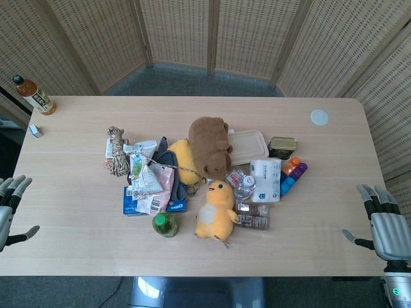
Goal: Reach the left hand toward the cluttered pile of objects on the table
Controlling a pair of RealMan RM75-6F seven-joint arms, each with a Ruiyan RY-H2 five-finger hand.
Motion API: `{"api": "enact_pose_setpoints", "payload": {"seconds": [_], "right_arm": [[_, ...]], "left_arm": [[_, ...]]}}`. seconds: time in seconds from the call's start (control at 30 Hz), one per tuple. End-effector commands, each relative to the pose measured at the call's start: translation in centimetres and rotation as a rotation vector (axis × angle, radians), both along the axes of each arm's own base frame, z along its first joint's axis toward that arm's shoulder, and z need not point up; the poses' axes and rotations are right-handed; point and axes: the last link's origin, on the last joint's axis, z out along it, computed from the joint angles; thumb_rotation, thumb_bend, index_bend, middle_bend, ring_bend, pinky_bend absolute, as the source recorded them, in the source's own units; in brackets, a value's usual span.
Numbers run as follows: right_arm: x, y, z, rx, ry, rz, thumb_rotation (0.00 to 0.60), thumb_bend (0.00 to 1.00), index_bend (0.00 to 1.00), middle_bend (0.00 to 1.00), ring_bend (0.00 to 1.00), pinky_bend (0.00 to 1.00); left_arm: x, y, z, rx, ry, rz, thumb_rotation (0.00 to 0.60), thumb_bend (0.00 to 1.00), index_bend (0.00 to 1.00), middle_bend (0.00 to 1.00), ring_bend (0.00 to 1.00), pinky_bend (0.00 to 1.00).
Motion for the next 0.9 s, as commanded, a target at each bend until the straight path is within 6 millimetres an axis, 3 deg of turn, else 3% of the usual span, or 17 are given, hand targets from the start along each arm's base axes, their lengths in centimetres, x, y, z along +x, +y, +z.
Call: {"api": "enact_pose_setpoints", "payload": {"seconds": [0.03, 0.3, 0.47, 0.6, 0.73, 0.9], "right_arm": [[0.0, 0.0, 0.0, 0.002, -0.002, -0.002, 0.538, 0.00, 0.00, 0.00, 0.00, 0.00], [-0.1, 0.0, 0.1, -0.004, -0.001, -0.004, 0.535, 0.00, 0.00, 0.00, 0.00, 0.00], [-0.3, -0.1, 0.0, -0.003, 0.003, -0.017, 0.535, 0.00, 0.00, 0.00, 0.00, 0.00], [-0.3, -0.2, 0.1, -0.011, 0.006, -0.015, 0.536, 0.00, 0.00, 0.00, 0.00, 0.00], [-0.6, -0.3, 0.1, -0.015, 0.009, -0.027, 0.534, 0.00, 0.00, 0.00, 0.00, 0.00], [-0.9, -0.5, 0.5, -0.028, 0.009, -0.037, 0.535, 0.00, 0.00, 0.00, 0.00, 0.00]], "left_arm": [[-0.1, 0.0, -0.1, 0.000, 0.005, 0.006, 0.600, 0.18, 0.02, 0.00, 0.00, 0.00], [-0.3, 1.5, -0.8, -0.028, 0.030, -0.031, 0.600, 0.17, 0.00, 0.00, 0.00, 0.00], [0.8, 6.8, -1.0, -0.127, 0.166, -0.222, 0.600, 0.16, 0.00, 0.00, 0.00, 0.00], [2.8, 11.1, -1.2, -0.204, 0.327, -0.354, 0.600, 0.16, 0.00, 0.00, 0.00, 0.00], [5.4, 14.8, -2.7, -0.264, 0.470, -0.431, 0.600, 0.15, 0.00, 0.00, 0.00, 0.00], [7.6, 18.0, -5.1, -0.331, 0.599, -0.447, 0.600, 0.16, 0.00, 0.00, 0.00, 0.00]]}}
